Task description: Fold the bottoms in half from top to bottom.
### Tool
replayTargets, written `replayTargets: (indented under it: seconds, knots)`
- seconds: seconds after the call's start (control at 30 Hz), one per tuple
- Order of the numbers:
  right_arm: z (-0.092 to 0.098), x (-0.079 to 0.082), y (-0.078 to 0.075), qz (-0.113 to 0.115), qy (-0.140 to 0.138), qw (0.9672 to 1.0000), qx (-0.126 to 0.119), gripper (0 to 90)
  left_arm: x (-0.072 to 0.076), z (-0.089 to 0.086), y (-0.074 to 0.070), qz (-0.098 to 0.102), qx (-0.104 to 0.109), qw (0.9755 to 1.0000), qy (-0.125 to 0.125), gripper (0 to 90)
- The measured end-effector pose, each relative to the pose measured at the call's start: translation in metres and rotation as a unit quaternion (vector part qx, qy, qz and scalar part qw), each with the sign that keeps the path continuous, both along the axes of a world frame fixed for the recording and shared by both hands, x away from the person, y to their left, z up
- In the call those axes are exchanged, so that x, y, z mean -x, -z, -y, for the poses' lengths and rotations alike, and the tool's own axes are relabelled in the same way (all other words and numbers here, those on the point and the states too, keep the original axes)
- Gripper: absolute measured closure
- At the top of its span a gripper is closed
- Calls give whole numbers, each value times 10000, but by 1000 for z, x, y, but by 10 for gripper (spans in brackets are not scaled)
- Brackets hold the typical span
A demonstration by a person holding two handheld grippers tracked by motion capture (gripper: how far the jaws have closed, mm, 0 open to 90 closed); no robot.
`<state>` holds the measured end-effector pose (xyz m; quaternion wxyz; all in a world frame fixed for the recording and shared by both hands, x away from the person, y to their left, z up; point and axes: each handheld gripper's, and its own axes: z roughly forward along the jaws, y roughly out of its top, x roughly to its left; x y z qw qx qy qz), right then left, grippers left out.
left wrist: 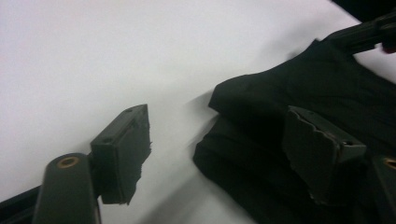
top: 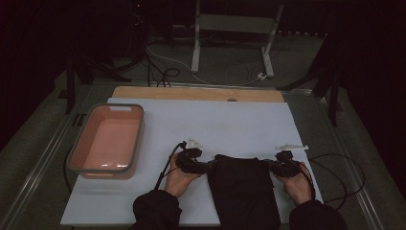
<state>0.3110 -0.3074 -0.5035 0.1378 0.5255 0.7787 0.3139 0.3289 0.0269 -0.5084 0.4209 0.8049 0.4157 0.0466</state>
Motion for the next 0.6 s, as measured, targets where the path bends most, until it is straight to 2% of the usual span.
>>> replayTargets:
  seconds: [0.27, 0.37, 0.4, 0.47, 0.53, 0.6]
  knots:
    - [2, 0, -2, 65, 27, 10000, 41, 889, -5, 8, 12, -267, -164, 9995, 47, 365]
    - [3, 0, -3, 48, 44, 10000, 27, 889, -4, 11, 13, -290, -185, 9993, 150, 410]
    - [3, 0, -3, 51, 45, 10000, 25, 889, -3, 12, 12, -322, -190, 9992, 171, 434]
    - [3, 1, -3, 60, 53, 10000, 17, 889, -3, 14, 13, -427, -122, 9983, 366, 512]
    - [3, 1, -4, 75, 50, 10000, 19, 889, -2, 16, 13, -498, -117, 9978, 421, 563]
    - [3, 1, -5, 104, 41, 9999, 3, 889, -3, 16, 12, -680, -71, 9966, 467, 640]
